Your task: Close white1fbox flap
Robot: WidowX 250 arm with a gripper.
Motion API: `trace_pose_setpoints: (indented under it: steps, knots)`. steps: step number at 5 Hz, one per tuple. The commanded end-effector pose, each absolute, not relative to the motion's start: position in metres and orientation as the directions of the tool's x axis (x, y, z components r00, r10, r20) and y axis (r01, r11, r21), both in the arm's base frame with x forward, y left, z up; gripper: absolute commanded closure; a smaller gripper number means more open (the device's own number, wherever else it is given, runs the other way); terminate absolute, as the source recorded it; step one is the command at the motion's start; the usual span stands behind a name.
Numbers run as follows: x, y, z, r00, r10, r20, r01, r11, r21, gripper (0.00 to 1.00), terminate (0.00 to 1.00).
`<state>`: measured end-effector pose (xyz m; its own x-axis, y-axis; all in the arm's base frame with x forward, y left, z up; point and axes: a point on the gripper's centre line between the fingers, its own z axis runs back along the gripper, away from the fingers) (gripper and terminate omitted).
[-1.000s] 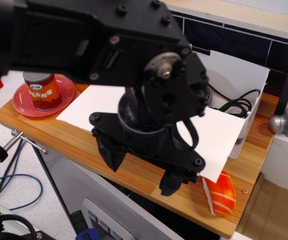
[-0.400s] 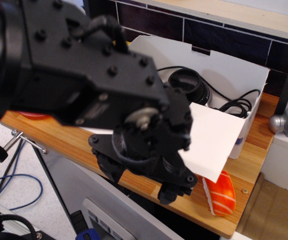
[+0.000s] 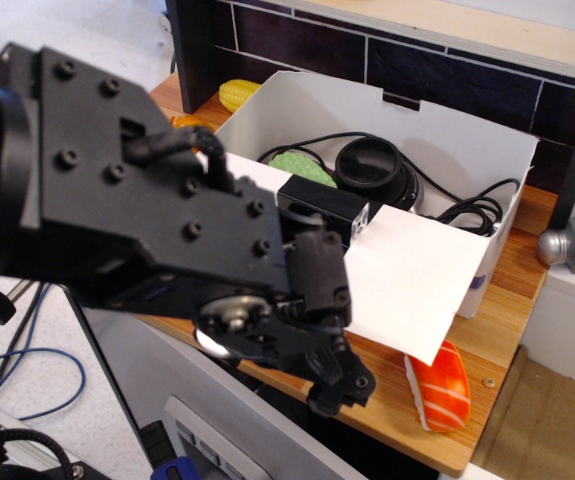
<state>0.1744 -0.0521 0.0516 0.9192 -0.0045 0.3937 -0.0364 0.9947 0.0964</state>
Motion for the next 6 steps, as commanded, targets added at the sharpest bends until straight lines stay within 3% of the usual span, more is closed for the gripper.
trace_pose_setpoints:
  steps: [1, 3, 4, 6]
  knots:
    - [0.190, -0.051, 0.069, 0.888, -0.060, 0.457, 0.003, 0.992, 0.124, 0.00, 0.00]
    - [0.213, -0.049, 0.094, 0.878, -0.106, 0.466, 0.035, 0.987, 0.159, 0.00, 0.00]
    - [0.222, -0.051, 0.108, 0.872, -0.149, 0.467, 0.044, 0.973, 0.228, 0.00, 0.00]
    - [0.242, -0.063, 0.153, 0.920, -0.139, 0.366, 0.051, 0.970, 0.239, 0.00, 0.00]
